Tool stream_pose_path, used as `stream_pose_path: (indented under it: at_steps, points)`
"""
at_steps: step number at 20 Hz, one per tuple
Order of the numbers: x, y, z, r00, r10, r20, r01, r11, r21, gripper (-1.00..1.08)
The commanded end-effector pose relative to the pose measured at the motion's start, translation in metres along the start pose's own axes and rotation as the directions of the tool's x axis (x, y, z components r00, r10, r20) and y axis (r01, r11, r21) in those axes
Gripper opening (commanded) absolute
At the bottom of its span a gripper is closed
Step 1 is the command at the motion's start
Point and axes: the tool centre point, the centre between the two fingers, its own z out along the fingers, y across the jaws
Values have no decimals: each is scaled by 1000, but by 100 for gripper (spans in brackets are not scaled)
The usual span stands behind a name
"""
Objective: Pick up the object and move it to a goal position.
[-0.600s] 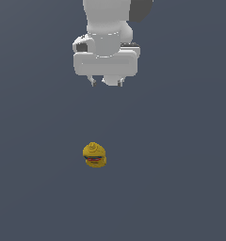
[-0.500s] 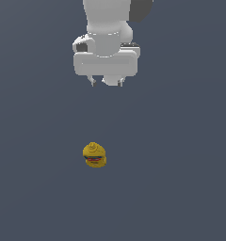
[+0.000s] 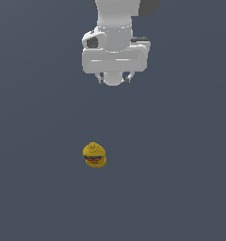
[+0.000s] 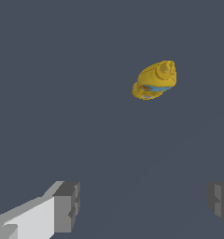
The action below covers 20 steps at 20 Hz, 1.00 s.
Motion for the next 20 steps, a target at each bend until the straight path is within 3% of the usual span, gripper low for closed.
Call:
stream_pose_path:
  at_steps: [1,10,20]
  points:
    - [0,-2,-1,1000,-6,-1,6,1000,0,100]
    - [2,0,0,1000,-17,0,17,1000,-1,100]
    - [18,6,7,991,-135,5,135,991,-4,100]
